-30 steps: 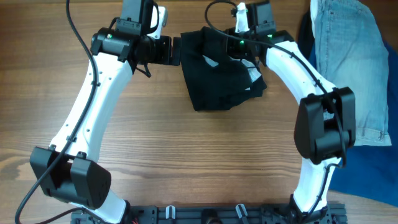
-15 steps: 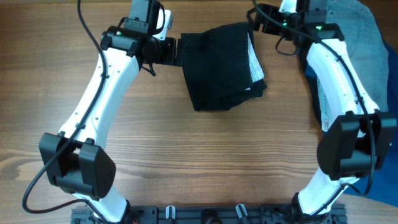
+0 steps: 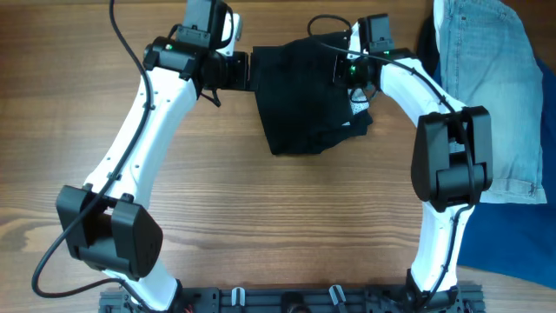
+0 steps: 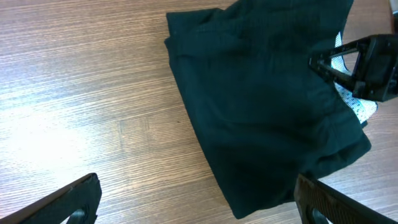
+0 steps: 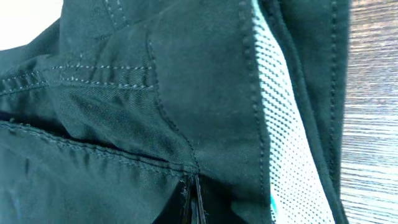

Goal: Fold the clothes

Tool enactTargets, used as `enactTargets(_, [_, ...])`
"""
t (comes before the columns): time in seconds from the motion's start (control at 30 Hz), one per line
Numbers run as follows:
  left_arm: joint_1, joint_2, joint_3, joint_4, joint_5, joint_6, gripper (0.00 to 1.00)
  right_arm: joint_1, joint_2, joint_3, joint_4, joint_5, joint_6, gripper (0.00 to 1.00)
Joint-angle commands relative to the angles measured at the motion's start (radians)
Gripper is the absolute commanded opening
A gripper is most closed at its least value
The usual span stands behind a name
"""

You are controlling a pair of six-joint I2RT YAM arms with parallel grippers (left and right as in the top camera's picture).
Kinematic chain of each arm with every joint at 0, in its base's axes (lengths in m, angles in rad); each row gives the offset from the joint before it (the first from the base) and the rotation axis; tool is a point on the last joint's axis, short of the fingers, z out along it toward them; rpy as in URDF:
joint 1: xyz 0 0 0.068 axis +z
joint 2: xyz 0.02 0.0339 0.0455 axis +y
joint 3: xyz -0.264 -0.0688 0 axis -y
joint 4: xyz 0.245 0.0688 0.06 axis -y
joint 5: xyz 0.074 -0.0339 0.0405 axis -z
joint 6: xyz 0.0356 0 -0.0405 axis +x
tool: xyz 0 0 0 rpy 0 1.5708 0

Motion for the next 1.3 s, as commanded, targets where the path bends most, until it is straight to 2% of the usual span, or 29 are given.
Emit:
enactTargets(0.0, [-0.039, 0.013, 0.009, 0.018, 0.032, -0.013, 1.00, -0.069, -0.085, 0.030, -0.031, -0.175, -0.020, 0.28])
enactTargets(0.03, [-0.053, 0.025, 0.009, 0.030, 0.032, -0.013, 1.00, -0.108, -0.148, 0.035, -0.057, -0.225, -0.020, 0.75])
enactTargets(0.07, [-0.066, 0.042, 0.009, 0.042, 0.032, -0.013, 1.00, -0.142, -0.203, 0.036, -0.085, -0.230, -0.020, 0.93])
enactTargets(0.1, [-0.086, 0.070, 0.009, 0.065, 0.034, -0.013, 1.00, -0.183, -0.264, 0.036, -0.120, -0.227, -0.029, 1.00])
enactTargets(0.17, [-0.122, 0.124, 0.010, 0.105, 0.067, 0.021, 1.00, -0.274, -0.367, 0.036, -0.201, -0.202, -0.068, 1.00])
enactTargets(0.2, [-0.163, 0.165, 0.010, 0.116, 0.068, 0.102, 1.00, -0.309, -0.394, 0.036, -0.237, -0.179, -0.074, 0.99])
enactTargets(0.37, [-0.350, 0.261, 0.010, 0.180, 0.030, 0.311, 1.00, -0.369, -0.408, 0.032, -0.329, -0.152, -0.077, 1.00])
enactTargets(0.5, [-0.481, 0.303, 0.010, 0.196, -0.089, 0.458, 1.00, -0.369, -0.408, 0.032, -0.331, -0.153, -0.080, 1.00])
enactTargets(0.57, [-0.533, 0.351, 0.010, 0.226, -0.232, 0.501, 1.00, -0.369, -0.408, 0.032, -0.335, -0.153, -0.081, 0.99])
enactTargets(0.77, [-0.523, 0.447, 0.010, 0.275, -0.262, 0.530, 1.00, -0.369, -0.408, 0.032, -0.343, -0.153, -0.081, 1.00])
enactTargets(0.97, [-0.477, 0.454, 0.010, 0.379, -0.313, 0.523, 0.98, -0.368, -0.407, 0.032, -0.350, -0.152, -0.099, 1.00])
enactTargets(1.07, [-0.437, 0.454, 0.010, 0.357, -0.325, 0.514, 0.71, -0.368, -0.407, 0.032, -0.350, -0.148, -0.100, 1.00])
enactTargets(1.13, [-0.404, 0.454, 0.010, 0.352, -0.323, 0.467, 0.63, -0.368, -0.407, 0.032, -0.351, -0.149, -0.099, 1.00])
enactTargets(1.17, [-0.383, 0.454, 0.010, 0.338, -0.320, 0.462, 0.50, -0.368, -0.407, 0.032, -0.350, -0.149, -0.099, 1.00])
enactTargets(1.2, [-0.367, 0.454, 0.010, 0.325, -0.320, 0.460, 0.42, -0.368, -0.407, 0.032, -0.350, -0.149, -0.099, 1.00])
enactTargets(1.23, [-0.349, 0.454, 0.010, 0.317, -0.322, 0.431, 0.27, -0.368, -0.407, 0.032, -0.350, -0.149, -0.099, 0.99])
enactTargets(1.27, [-0.328, 0.454, 0.010, 0.314, -0.324, 0.382, 0.06, -0.368, -0.407, 0.032, -0.350, -0.149, -0.099, 0.99])
